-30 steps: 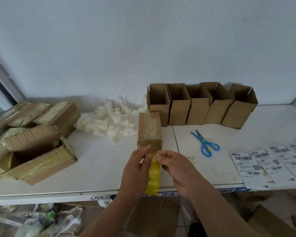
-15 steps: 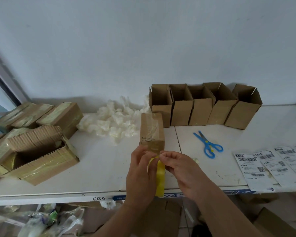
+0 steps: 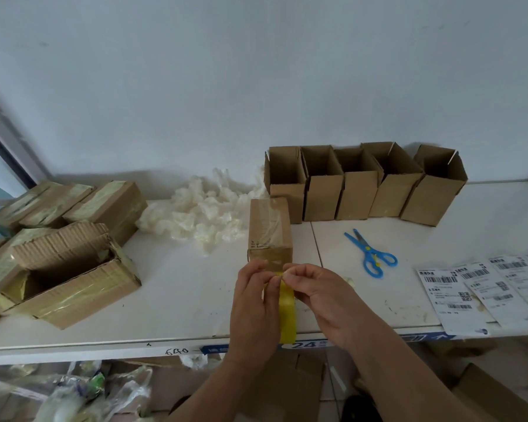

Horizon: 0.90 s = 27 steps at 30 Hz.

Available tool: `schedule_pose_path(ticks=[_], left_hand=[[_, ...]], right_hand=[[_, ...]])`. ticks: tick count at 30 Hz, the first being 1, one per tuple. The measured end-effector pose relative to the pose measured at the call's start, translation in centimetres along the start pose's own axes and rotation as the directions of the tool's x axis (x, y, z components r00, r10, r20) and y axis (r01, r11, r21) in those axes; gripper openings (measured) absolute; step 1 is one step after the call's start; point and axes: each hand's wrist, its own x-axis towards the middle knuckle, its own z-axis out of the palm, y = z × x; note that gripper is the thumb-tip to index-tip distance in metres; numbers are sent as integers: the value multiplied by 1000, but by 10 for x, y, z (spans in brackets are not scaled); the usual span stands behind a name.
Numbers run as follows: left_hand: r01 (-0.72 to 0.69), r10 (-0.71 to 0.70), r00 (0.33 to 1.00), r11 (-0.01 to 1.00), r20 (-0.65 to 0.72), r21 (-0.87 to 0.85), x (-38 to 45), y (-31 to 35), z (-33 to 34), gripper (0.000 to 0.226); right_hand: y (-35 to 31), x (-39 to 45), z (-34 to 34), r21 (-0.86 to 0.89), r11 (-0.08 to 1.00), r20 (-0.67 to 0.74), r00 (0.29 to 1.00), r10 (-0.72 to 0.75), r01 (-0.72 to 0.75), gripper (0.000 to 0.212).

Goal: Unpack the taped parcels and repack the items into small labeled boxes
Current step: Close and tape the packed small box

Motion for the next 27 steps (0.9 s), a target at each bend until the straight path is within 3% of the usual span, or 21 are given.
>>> schedule_pose_path(ticks=[5, 8, 12, 17, 21, 25, 27], left_hand=[[62, -62, 998, 998, 10, 10, 2, 1, 1, 9], [144, -144, 989, 990, 17, -10, 2, 7, -2, 15], [225, -222, 973, 973, -66, 51, 0, 11, -6, 11], [305, -304, 952, 949, -22, 76, 6, 17, -18, 23], [230, -235, 972, 957, 7, 179, 14, 17, -31, 23], [-91, 63, 995, 883, 76, 460, 16, 17, -42, 57], [-161, 131, 987, 818, 94, 552, 22, 11, -49, 50]], right_hand=[[1, -2, 2, 7, 1000, -31, 999, -7, 7, 10], [0, -3, 9, -23, 999, -39, 999, -24, 23, 9], [3, -2, 20, -66, 997, -30, 999, -34, 32, 9], [-6, -5, 28, 130, 988, 10, 997, 83, -83, 16], [-21, -5, 22, 119, 989, 63, 995, 79, -86, 28], [-35, 0, 15, -127, 991, 28, 999, 47, -43, 32], [-42, 3, 10, -231, 973, -21, 1000, 14, -18, 30]])
